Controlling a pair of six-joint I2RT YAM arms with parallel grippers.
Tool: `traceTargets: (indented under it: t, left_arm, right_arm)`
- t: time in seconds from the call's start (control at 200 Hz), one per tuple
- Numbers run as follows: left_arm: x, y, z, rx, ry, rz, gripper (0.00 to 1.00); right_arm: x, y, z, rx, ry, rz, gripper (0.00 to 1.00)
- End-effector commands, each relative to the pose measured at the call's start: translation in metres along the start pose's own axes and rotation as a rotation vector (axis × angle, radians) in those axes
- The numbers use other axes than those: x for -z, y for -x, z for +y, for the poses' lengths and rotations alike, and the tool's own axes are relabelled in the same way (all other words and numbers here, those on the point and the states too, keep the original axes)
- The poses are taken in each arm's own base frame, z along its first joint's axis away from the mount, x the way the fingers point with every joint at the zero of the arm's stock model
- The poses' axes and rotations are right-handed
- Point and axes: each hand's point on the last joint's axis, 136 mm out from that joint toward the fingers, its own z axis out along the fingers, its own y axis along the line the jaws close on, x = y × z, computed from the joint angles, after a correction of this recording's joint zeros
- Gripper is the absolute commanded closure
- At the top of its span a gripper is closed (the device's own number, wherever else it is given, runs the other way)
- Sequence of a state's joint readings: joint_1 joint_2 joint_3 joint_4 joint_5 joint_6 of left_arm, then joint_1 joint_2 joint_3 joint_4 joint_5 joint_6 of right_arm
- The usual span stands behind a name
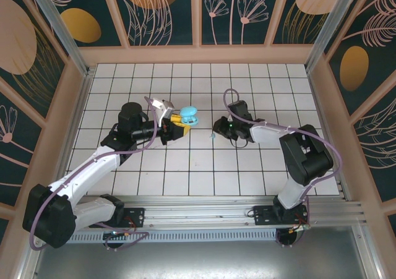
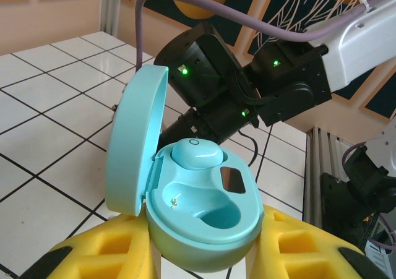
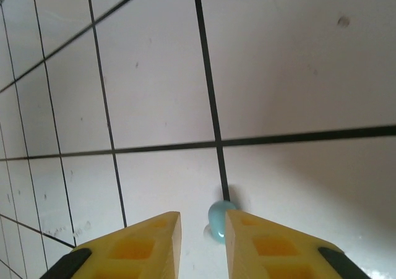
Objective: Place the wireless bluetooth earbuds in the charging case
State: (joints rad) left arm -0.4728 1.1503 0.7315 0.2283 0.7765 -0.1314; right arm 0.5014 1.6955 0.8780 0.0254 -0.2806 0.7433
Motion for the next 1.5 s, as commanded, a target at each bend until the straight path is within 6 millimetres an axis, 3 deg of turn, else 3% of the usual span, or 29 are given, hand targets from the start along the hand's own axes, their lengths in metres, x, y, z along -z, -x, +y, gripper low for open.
traceTargets:
  t: [0.0,0.811,1.046,1.251,1.491]
  left_arm:
    - [0.002,0.014,-0.003,-0.053,-0.01,-0.032,0.8]
    - [0.01,0.009,-0.003,-0.064,0.01,-0.03,0.8]
    - [0.011,0.008,-0.003,-0.062,0.014,-0.029,0.8]
    - [0.01,0.009,-0.002,-0.064,0.014,-0.03,0.8]
    - [0.008,0.012,0.0,-0.061,0.01,-0.037,0.8]
  right_arm:
    - [-0.005,-0.013,-0.012,-0.03,-0.048,0.034,0.74]
    - [-0.035,-0.028,-0.016,0.011,-0.134,0.104,0.74]
    - [-0.037,-0.021,-0.012,0.052,-0.148,0.104,0.83]
    - [-0.013,-0.002,0.0,0.125,-0.177,0.038,0.88]
    - [0.06,0.019,0.019,0.212,-0.233,-0.074,0.9]
